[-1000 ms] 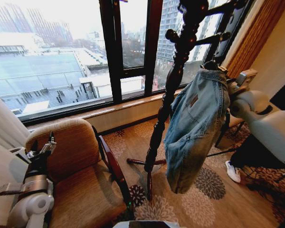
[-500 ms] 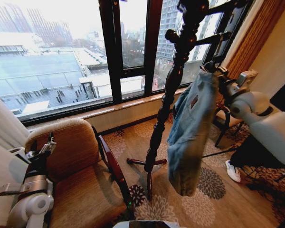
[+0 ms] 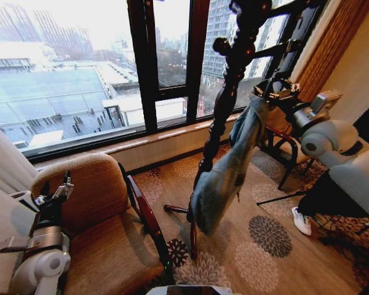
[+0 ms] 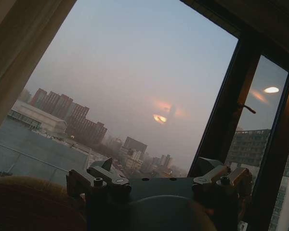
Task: Pick up the clothes from the bed and hang them on the clothes hanger.
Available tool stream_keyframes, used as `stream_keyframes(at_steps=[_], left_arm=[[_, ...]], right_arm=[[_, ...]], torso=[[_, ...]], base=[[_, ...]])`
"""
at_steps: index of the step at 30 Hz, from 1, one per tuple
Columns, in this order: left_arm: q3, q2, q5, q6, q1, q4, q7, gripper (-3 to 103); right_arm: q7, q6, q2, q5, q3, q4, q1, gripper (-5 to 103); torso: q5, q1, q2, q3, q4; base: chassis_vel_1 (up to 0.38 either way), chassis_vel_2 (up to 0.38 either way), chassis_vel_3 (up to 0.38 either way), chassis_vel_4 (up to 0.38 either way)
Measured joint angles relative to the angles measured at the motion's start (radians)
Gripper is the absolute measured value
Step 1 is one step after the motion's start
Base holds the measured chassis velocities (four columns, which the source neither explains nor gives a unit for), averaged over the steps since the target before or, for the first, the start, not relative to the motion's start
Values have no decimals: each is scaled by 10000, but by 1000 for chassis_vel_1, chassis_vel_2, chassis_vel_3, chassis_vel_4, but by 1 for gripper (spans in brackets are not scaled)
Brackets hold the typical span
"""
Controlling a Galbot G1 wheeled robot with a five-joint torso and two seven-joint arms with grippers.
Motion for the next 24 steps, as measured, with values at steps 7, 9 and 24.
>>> stream_keyframes(at_steps=[7,9,24], left_arm=[[-116,37,-81,-51,53,0,5,100],[-118,42,-89,-53,53,0,6,100],[-102,54,-92,-54,41,-1,6,100]], right_arm=[[386,-135,47,-1,120,368,-335,100],[495,-174,62,-10,210,472,-566,100],[979,-188,315,-121,346,1003,-1272,100]], torso=[[-3,-4,3,-3,1],[-3,-4,3,-3,0],[1,-4,3,-2,0]], base=[[0,0,0,0],[0,0,0,0],[0,0,0,0]])
